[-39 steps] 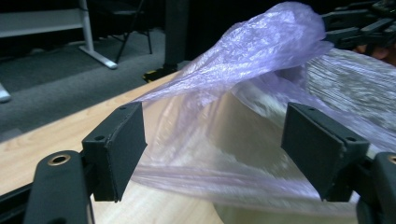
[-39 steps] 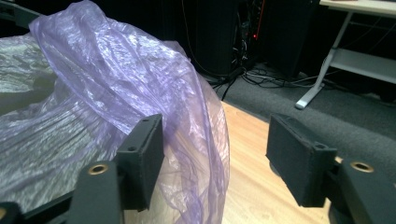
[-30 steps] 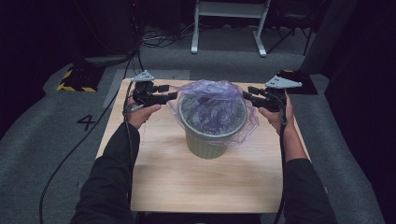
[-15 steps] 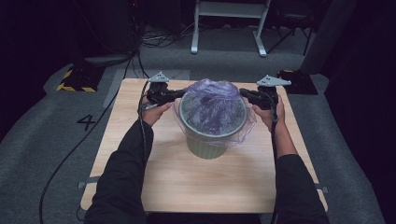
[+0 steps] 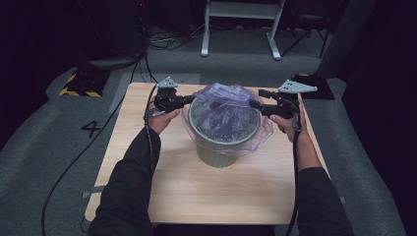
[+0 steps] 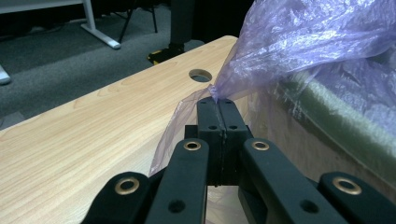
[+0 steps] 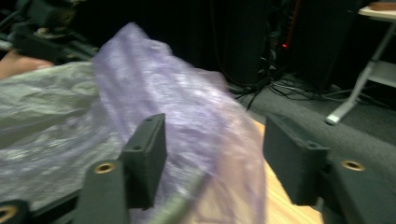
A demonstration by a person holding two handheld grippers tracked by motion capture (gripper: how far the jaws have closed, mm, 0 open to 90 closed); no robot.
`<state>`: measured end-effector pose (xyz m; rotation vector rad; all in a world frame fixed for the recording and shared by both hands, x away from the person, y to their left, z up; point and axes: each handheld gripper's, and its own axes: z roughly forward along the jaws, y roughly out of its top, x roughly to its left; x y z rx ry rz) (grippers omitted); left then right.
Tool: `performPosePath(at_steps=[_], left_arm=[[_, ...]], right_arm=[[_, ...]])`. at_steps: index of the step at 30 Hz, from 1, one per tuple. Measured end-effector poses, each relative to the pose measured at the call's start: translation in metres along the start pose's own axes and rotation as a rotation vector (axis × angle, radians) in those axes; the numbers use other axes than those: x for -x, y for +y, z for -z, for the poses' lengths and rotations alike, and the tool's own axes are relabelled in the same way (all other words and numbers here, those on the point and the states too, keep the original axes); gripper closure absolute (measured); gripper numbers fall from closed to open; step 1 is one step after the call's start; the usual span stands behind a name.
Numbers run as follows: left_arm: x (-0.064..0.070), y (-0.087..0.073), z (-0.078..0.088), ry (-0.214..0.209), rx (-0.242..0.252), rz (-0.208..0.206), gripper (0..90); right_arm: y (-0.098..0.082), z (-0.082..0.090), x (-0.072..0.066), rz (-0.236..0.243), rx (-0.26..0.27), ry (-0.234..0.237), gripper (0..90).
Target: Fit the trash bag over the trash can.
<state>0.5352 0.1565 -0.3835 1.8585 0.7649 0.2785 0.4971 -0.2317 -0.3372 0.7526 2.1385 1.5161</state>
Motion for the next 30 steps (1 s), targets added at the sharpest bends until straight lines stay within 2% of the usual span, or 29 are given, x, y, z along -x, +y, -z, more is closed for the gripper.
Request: performPosePath(at_steps=[4, 5, 7, 8, 10, 11, 13, 17, 19, 23, 24, 27, 30], left_arm=[[0.003, 0.001, -0.003, -0.008, -0.011, -0.008, 89.9], [0.004, 0.001, -0.004, -0.008, -0.012, -0.012, 89.9], [0.005, 0.001, -0.005, -0.011, -0.018, -0.016, 89.9], [0.006, 0.001, -0.006, -0.009, -0.025, -0.020, 89.9], [0.007, 0.001, -0.008, -0.004, -0.030, -0.026, 89.9], [0.007, 0.001, -0.009, -0.002, -0.032, -0.027, 89.9], [0.008, 0.002, -0.011, 0.005, -0.039, -0.032, 89.9], [0.010, 0.002, -0.016, 0.016, -0.060, -0.046, 90.0], [0.010, 0.002, -0.018, 0.024, -0.065, -0.042, 90.0], [0.011, 0.001, -0.020, 0.031, -0.083, -0.048, 90.0], [0.010, 0.000, -0.021, 0.033, -0.092, -0.048, 90.0], [0.009, -0.002, -0.024, 0.037, -0.113, -0.046, 90.0], [0.010, -0.006, -0.027, 0.038, -0.125, -0.049, 90.0]], right_arm=[[0.005, -0.007, -0.011, 0.058, -0.015, 0.052, 33.3], [0.005, -0.009, -0.013, 0.069, -0.029, 0.049, 34.3], [0.006, -0.013, -0.015, 0.071, -0.053, 0.041, 45.9], [0.006, -0.015, -0.014, 0.066, -0.053, 0.052, 55.2], [0.007, -0.017, -0.013, 0.058, -0.066, 0.022, 70.6], [0.008, -0.018, -0.012, 0.039, -0.067, 0.015, 76.9], [0.008, -0.019, -0.009, 0.015, -0.060, -0.013, 83.5], [0.012, -0.020, -0.004, -0.029, -0.032, -0.065, 85.0], [0.014, -0.020, 0.000, -0.077, -0.020, -0.097, 82.6], [0.016, -0.021, 0.010, -0.142, -0.029, -0.135, 76.9], [0.016, -0.021, 0.012, -0.156, -0.031, -0.142, 78.8], [0.014, -0.023, 0.015, -0.138, -0.070, -0.182, 86.8], [0.011, -0.027, 0.018, -0.129, -0.100, -0.210, 88.6]])
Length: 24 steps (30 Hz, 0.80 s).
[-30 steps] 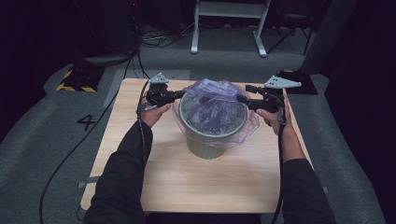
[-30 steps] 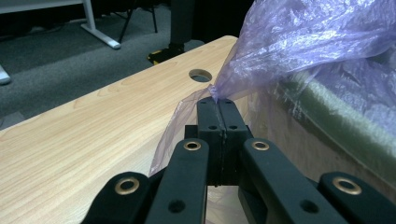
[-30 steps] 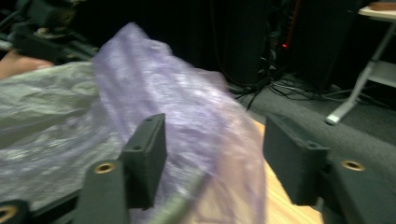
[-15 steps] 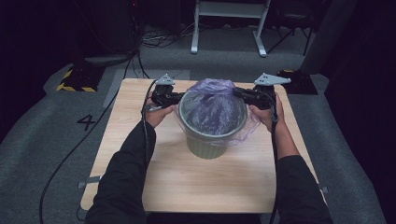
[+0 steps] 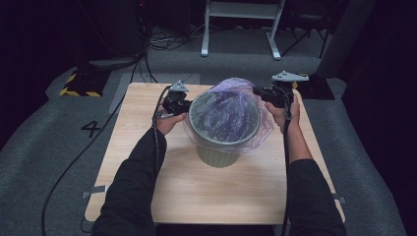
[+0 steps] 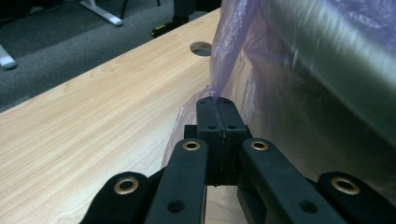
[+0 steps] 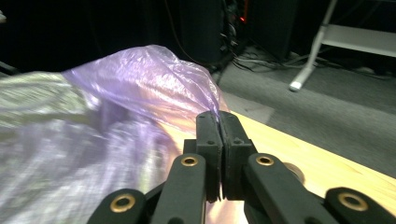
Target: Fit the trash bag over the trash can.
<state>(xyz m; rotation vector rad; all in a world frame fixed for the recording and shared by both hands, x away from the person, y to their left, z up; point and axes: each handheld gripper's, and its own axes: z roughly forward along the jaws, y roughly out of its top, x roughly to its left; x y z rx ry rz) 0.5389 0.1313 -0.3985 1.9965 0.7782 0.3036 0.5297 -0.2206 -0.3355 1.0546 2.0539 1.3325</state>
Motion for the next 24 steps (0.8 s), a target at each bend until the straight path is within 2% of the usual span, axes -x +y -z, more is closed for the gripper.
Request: performPosePath(at_steps=[7, 9, 12, 16, 17, 19, 20, 21, 22, 24], left_arm=[[0.002, -0.014, -0.012, -0.017, -0.046, -0.003, 90.0], [0.001, -0.019, -0.013, -0.020, -0.051, 0.008, 90.0], [0.001, -0.030, -0.016, -0.026, -0.066, 0.013, 90.0], [-0.001, -0.044, -0.010, -0.027, -0.063, 0.022, 90.0], [-0.002, -0.047, -0.007, -0.017, -0.054, 0.021, 90.0], [-0.004, -0.053, 0.001, -0.001, -0.032, 0.035, 89.7], [-0.006, -0.056, 0.006, 0.012, -0.018, 0.048, 82.9], [-0.007, -0.059, 0.013, 0.024, -0.004, 0.067, 70.9], [-0.009, -0.062, 0.019, 0.012, 0.011, 0.065, 67.4], [-0.009, -0.066, 0.033, 0.019, 0.030, 0.051, 62.4]], right_arm=[[-0.011, -0.016, 0.003, -0.023, -0.063, -0.010, 87.2], [-0.018, -0.020, 0.006, -0.049, -0.070, 0.008, 87.3], [-0.030, -0.029, 0.007, -0.059, -0.109, 0.015, 87.7], [-0.045, -0.030, 0.010, -0.083, -0.113, 0.038, 86.6], [-0.048, -0.029, 0.011, -0.081, -0.110, 0.034, 84.6], [-0.053, -0.024, 0.014, -0.096, -0.092, 0.030, 74.0], [-0.054, -0.020, 0.016, -0.105, -0.077, 0.021, 68.5], [-0.055, -0.017, 0.017, -0.105, -0.066, 0.021, 64.3], [-0.056, -0.011, 0.018, -0.098, -0.051, 0.022, 59.8], [-0.057, -0.002, 0.020, -0.084, -0.034, -0.002, 50.7]])
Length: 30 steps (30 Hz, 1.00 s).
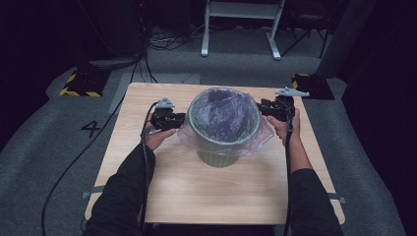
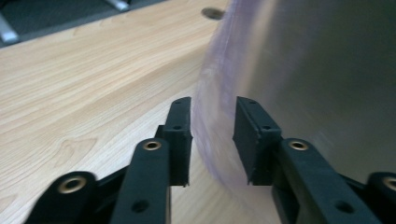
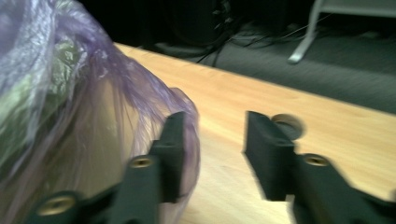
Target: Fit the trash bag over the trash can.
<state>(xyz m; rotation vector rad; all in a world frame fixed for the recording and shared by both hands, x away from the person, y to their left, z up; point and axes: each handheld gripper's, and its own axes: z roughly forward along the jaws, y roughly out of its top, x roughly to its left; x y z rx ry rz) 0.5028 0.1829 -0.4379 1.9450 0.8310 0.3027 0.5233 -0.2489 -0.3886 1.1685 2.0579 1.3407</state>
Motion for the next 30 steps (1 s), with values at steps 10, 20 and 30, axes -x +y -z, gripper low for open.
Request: performPosePath(at_steps=[10, 20, 30], left_arm=[[0.018, -0.017, 0.047, -0.001, -0.023, -0.133, 31.0], [0.057, -0.027, 0.065, -0.059, -0.031, -0.264, 23.2], [0.093, -0.016, 0.044, -0.098, -0.044, -0.364, 25.1]], right_arm=[[-0.002, 0.049, 0.004, 0.118, 0.026, 0.064, 34.7], [-0.014, 0.098, -0.019, 0.241, 0.035, 0.212, 23.8], [-0.035, 0.104, -0.071, 0.421, 0.011, 0.260, 19.6]])
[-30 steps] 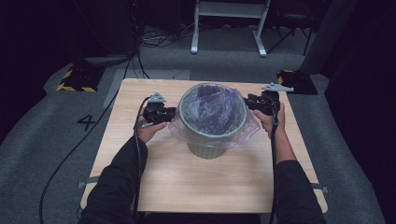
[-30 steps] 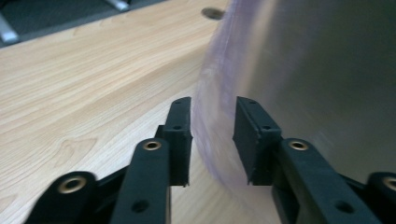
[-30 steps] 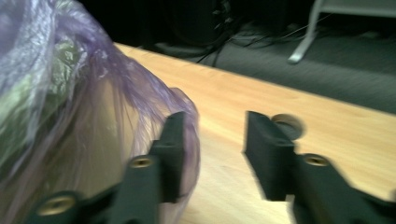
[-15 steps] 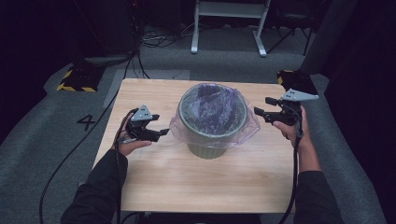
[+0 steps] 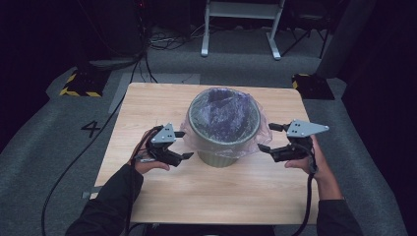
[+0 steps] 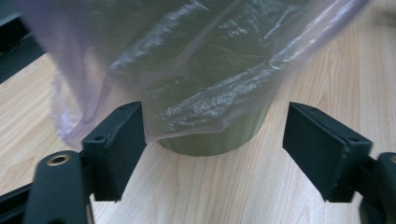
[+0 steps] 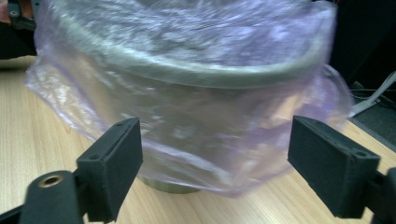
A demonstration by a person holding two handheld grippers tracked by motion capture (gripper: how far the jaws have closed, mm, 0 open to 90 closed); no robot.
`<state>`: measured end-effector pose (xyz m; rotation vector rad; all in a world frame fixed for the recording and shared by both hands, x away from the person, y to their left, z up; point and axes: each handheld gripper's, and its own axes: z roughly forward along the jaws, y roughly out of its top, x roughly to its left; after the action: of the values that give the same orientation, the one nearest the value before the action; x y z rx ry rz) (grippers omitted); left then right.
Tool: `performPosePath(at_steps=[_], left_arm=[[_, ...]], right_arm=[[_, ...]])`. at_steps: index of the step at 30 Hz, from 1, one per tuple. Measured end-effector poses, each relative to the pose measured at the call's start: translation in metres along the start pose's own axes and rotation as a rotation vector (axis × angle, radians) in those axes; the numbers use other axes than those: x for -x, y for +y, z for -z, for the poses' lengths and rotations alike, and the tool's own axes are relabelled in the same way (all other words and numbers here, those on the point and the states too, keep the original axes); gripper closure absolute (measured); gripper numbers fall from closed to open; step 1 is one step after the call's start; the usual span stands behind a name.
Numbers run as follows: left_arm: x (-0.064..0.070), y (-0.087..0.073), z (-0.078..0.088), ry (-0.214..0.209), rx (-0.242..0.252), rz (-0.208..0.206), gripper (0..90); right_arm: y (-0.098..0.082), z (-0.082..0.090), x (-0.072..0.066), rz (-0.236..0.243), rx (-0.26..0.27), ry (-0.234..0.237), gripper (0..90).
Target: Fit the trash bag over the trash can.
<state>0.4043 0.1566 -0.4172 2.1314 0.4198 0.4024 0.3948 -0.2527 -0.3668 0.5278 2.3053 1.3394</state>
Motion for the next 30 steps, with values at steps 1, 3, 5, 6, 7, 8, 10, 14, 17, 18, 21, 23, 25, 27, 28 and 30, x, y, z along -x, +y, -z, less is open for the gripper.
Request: performPosePath(at_steps=[1, 3, 5, 6, 7, 8, 10, 14, 17, 18, 21, 23, 25, 27, 28, 30], left_arm=[[0.000, 0.001, -0.002, 0.016, -0.007, -0.009, 31.6], [-0.001, 0.002, -0.005, 0.050, -0.010, 0.004, 43.2], [-0.002, 0.002, -0.007, 0.060, -0.012, -0.007, 61.5], [-0.002, 0.002, -0.008, 0.074, -0.015, -0.008, 68.9], [-0.002, 0.002, -0.010, 0.076, -0.021, -0.008, 75.2], [-0.002, 0.001, -0.011, 0.071, -0.023, -0.013, 81.2], [-0.001, -0.001, -0.016, 0.071, -0.028, -0.020, 89.3], [0.001, -0.005, -0.025, 0.048, -0.066, -0.030, 90.0], [0.002, -0.010, -0.031, 0.041, -0.091, -0.040, 90.0], [0.002, -0.012, -0.033, 0.034, -0.096, -0.037, 90.0], [0.004, -0.017, -0.037, 0.026, -0.112, -0.028, 90.0], [0.004, -0.020, -0.040, 0.018, -0.114, -0.022, 90.0], [0.005, -0.022, -0.040, 0.023, -0.107, -0.017, 90.0], [0.006, -0.023, -0.036, 0.029, -0.083, -0.004, 90.0], [0.006, -0.024, -0.033, 0.031, -0.064, 0.010, 86.5], [0.005, -0.024, -0.025, 0.036, -0.027, 0.031, 68.2]], right_arm=[[0.000, -0.004, -0.005, 0.024, -0.011, -0.012, 24.1], [0.000, -0.009, -0.009, 0.028, -0.008, -0.010, 38.2], [-0.002, -0.012, -0.010, 0.025, -0.025, -0.015, 55.6], [-0.003, -0.014, -0.010, 0.024, -0.037, -0.014, 60.5], [-0.006, -0.016, -0.010, 0.021, -0.043, -0.004, 67.1], [-0.008, -0.018, -0.011, 0.020, -0.051, -0.004, 72.8], [-0.014, -0.022, -0.010, 0.002, -0.053, -0.009, 82.2], [-0.028, -0.032, -0.007, -0.059, -0.022, 0.010, 89.8], [-0.036, -0.039, -0.009, -0.077, -0.041, 0.023, 90.0], [-0.038, -0.040, -0.010, -0.080, -0.045, 0.025, 90.0], [-0.046, -0.043, -0.011, -0.097, -0.052, 0.043, 90.0], [-0.049, -0.045, -0.012, -0.100, -0.067, 0.051, 90.0], [-0.055, -0.048, -0.014, -0.105, -0.085, 0.060, 90.0], [-0.059, -0.050, -0.015, -0.114, -0.093, 0.061, 90.0], [-0.061, -0.051, -0.014, -0.126, -0.083, 0.065, 90.0], [-0.061, -0.049, -0.014, -0.135, -0.066, 0.064, 90.0]])
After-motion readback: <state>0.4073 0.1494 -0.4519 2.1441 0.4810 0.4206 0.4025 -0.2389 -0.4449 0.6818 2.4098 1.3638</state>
